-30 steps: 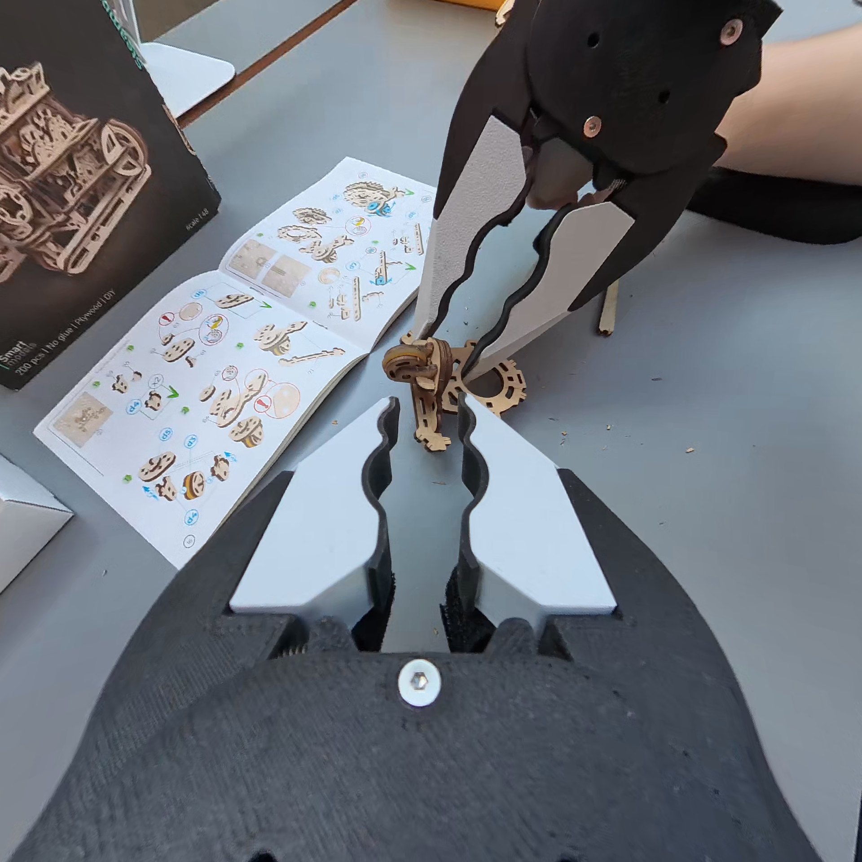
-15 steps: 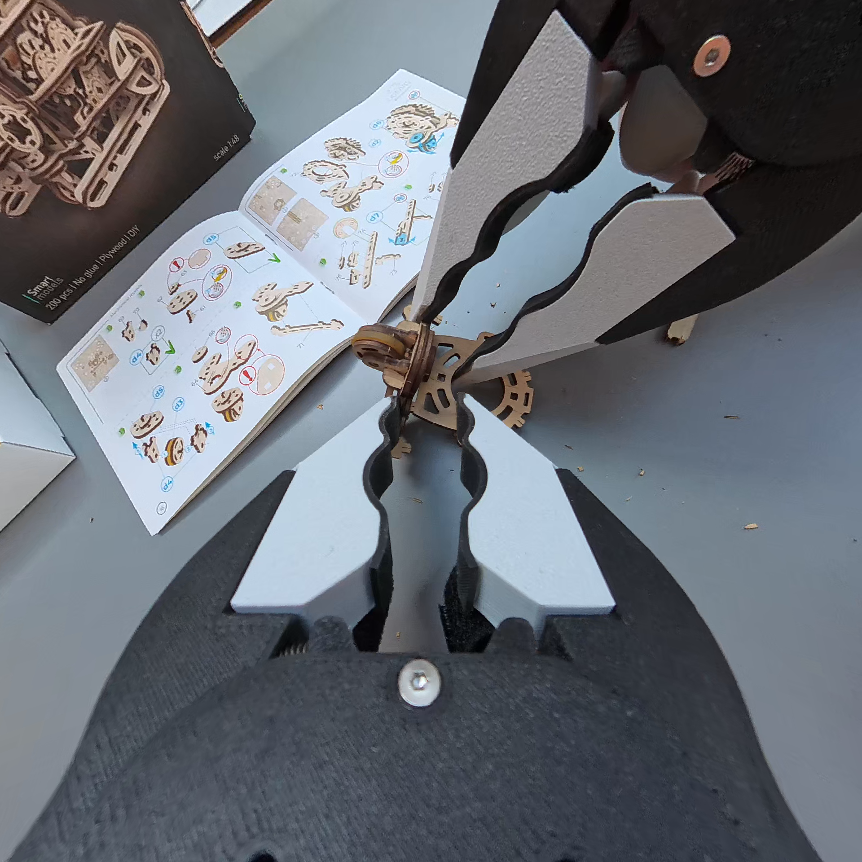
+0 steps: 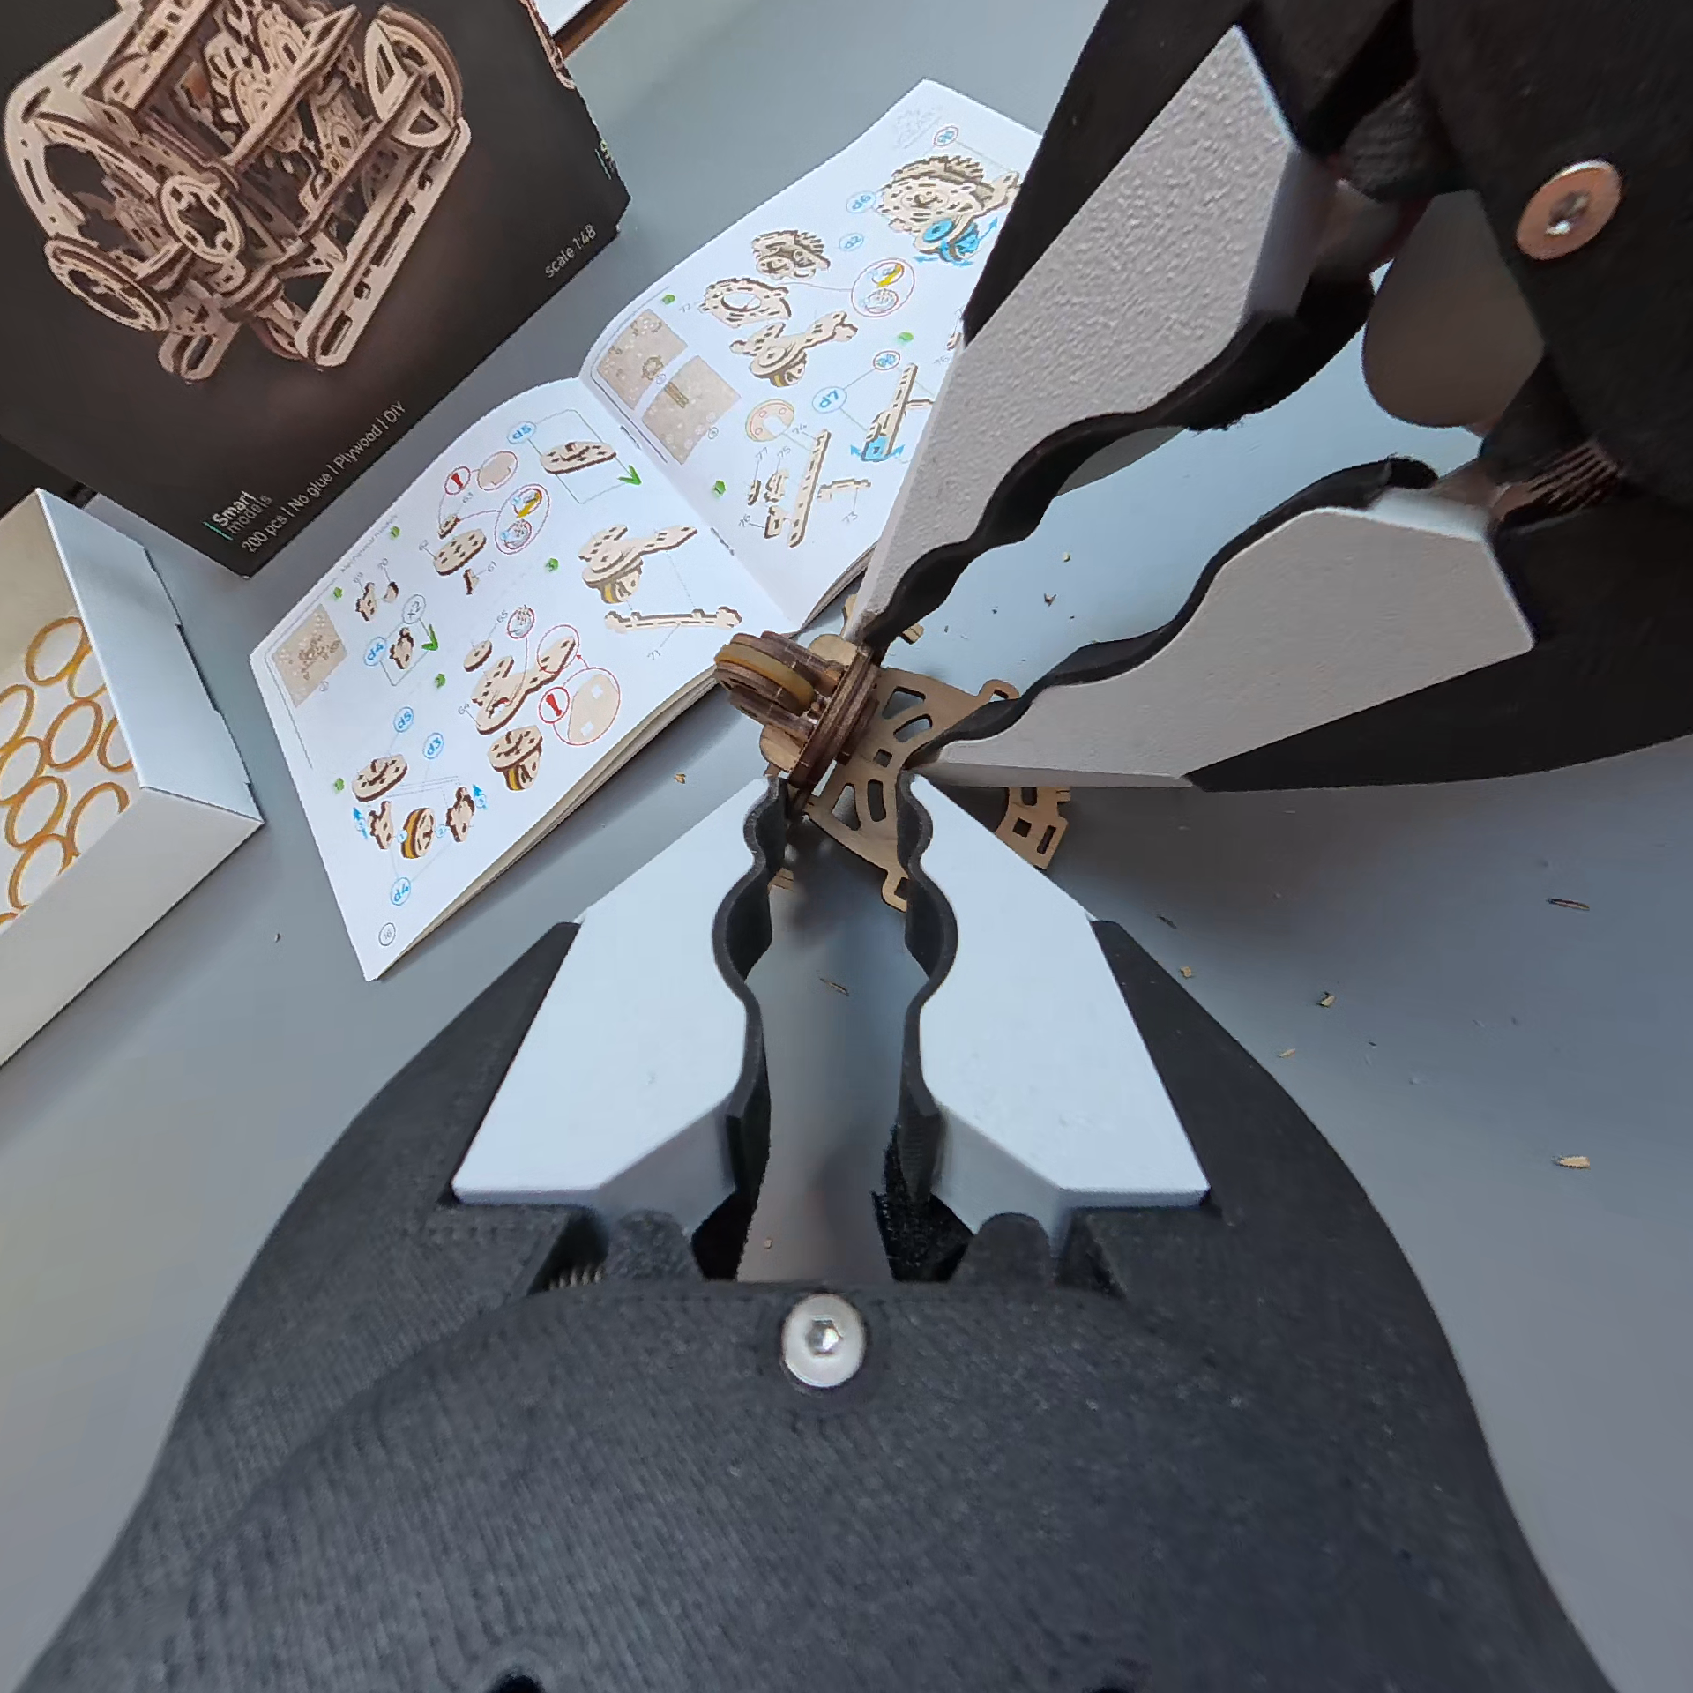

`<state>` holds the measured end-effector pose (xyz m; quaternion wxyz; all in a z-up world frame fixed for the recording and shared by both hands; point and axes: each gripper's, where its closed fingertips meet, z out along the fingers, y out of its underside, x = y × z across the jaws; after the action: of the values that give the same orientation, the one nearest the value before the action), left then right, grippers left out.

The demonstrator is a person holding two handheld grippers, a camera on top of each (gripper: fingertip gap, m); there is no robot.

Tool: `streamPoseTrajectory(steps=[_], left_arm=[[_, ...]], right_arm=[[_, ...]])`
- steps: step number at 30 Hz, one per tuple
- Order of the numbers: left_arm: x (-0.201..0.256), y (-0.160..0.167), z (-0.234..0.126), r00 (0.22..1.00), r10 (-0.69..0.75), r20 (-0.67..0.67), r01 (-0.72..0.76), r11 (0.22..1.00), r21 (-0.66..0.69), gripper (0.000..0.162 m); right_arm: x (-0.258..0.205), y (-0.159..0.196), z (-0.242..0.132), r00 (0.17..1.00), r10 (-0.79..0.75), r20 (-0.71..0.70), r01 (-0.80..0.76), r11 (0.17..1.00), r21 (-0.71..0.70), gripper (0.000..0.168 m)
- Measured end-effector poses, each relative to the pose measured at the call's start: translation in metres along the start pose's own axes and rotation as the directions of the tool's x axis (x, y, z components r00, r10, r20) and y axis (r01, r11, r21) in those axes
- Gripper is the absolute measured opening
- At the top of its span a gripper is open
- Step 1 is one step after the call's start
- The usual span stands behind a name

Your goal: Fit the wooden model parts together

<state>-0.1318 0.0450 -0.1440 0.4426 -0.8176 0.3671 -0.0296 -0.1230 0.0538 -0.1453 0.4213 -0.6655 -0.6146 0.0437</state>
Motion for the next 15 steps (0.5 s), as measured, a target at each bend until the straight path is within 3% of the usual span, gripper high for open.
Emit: streamPoseTrajectory(steps=[15], left_arm=[[-0.0035, -0.0012, 0.0050, 1.000, 0.023, -0.004, -0.023, 1.000, -0.018, 0.020]], right_arm=[[0.0049, 0.0008, 0.0033, 1.000, 0.021, -0.015, -0.021, 1.000, -0.008, 0.023]])
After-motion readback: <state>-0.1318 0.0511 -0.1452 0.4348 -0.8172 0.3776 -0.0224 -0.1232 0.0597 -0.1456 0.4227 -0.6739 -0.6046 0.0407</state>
